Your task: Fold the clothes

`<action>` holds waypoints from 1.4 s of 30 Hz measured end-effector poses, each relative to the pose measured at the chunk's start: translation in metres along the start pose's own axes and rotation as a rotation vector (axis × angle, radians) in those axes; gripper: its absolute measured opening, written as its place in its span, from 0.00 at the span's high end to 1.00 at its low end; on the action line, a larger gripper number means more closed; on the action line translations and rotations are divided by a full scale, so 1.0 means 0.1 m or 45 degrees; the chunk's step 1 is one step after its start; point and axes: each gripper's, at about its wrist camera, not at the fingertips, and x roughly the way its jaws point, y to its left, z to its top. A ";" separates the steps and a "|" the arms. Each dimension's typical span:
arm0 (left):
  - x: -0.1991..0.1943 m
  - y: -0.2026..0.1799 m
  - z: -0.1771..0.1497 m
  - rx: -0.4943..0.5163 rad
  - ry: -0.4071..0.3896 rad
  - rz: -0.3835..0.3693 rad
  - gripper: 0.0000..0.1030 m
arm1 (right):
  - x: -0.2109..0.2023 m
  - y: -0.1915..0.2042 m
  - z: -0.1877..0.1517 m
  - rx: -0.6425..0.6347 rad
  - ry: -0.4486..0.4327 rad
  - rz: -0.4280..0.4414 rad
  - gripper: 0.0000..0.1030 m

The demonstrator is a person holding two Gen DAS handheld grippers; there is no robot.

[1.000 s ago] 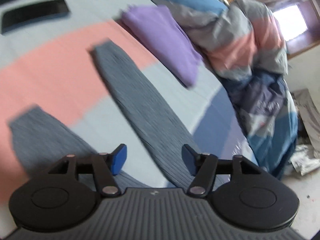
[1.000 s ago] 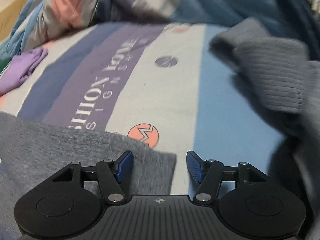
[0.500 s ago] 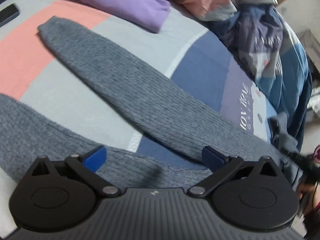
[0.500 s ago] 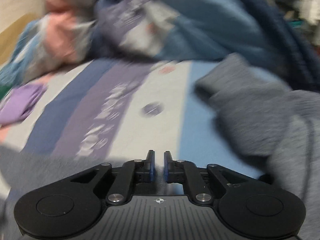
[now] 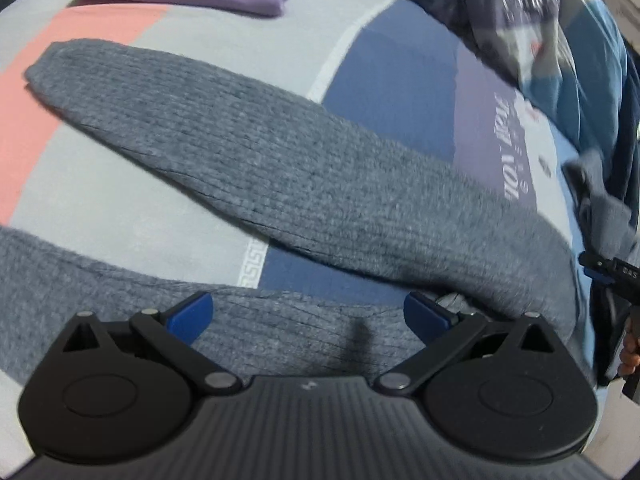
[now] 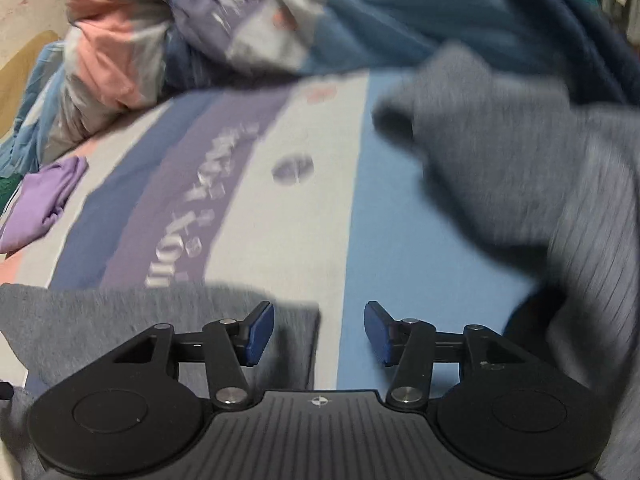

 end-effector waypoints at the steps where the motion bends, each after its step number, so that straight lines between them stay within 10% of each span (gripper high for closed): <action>1: 0.02 0.00 0.00 0.014 0.006 -0.002 0.00 | 0.07 -0.04 -0.04 0.040 0.026 0.027 0.53; 6: 0.03 0.01 -0.01 0.033 0.011 -0.024 0.00 | 0.19 -0.03 -0.07 0.108 0.048 0.146 0.93; 14: 0.01 0.10 -0.12 0.002 0.012 0.009 0.00 | -0.34 -0.03 0.07 0.230 -0.169 -0.126 0.97; 23: -0.10 0.15 -0.20 0.030 0.017 0.026 0.00 | 0.05 -0.01 0.02 0.228 -0.062 -0.310 0.86; 28: -0.18 0.11 -0.24 -0.032 0.011 -0.067 0.00 | -0.61 0.17 -0.23 0.072 -0.216 -0.408 0.45; 32: -0.43 0.14 -0.48 -0.075 -0.053 -0.065 0.00 | -1.02 0.12 -0.77 0.208 -0.173 -0.291 0.44; 42: -0.47 0.81 -1.29 -0.720 0.035 -0.209 0.00 | -0.78 0.00 -1.70 0.816 -0.166 0.056 0.55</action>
